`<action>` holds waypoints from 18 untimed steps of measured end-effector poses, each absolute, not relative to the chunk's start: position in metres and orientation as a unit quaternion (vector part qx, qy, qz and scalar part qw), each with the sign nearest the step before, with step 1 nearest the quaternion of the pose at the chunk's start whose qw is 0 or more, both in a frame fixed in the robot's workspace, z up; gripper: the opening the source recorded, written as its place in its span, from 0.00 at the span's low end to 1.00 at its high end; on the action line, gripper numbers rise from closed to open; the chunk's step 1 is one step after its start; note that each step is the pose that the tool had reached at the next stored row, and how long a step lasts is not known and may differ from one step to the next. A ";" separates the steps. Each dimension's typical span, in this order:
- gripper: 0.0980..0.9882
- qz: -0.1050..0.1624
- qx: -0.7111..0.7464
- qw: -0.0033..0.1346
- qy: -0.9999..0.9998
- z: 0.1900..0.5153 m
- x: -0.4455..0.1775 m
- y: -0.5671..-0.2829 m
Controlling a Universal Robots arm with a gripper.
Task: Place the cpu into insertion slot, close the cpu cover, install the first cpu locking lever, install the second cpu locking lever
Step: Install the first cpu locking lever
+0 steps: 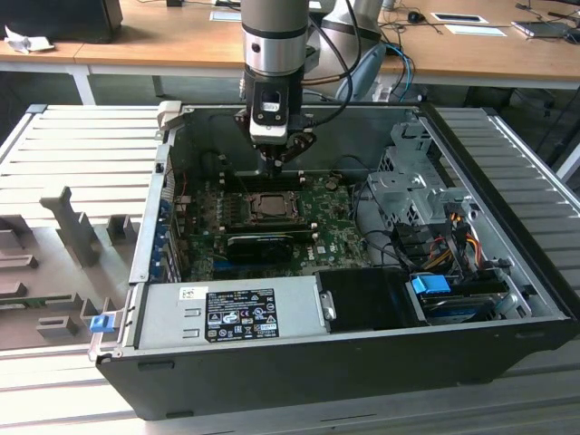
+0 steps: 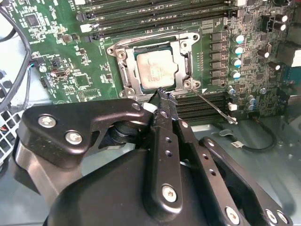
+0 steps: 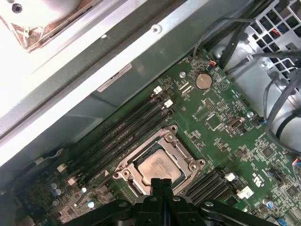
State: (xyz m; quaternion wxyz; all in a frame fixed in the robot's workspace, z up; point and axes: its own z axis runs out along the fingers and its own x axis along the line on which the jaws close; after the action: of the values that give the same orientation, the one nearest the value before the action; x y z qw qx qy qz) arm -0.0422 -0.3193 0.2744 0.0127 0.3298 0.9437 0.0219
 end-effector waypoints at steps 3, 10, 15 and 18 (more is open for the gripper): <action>0.01 0.022 0.320 0.012 0.947 0.274 -0.042 -0.319; 0.01 0.022 0.292 0.012 0.956 0.274 -0.042 -0.319; 0.01 0.023 0.279 0.011 0.960 0.274 -0.042 -0.319; 0.01 0.023 0.269 0.011 0.963 0.274 -0.042 -0.319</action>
State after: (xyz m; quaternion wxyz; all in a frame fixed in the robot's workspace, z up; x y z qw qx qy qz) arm -0.0422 -0.3193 0.2744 0.0112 0.2691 0.9628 0.0227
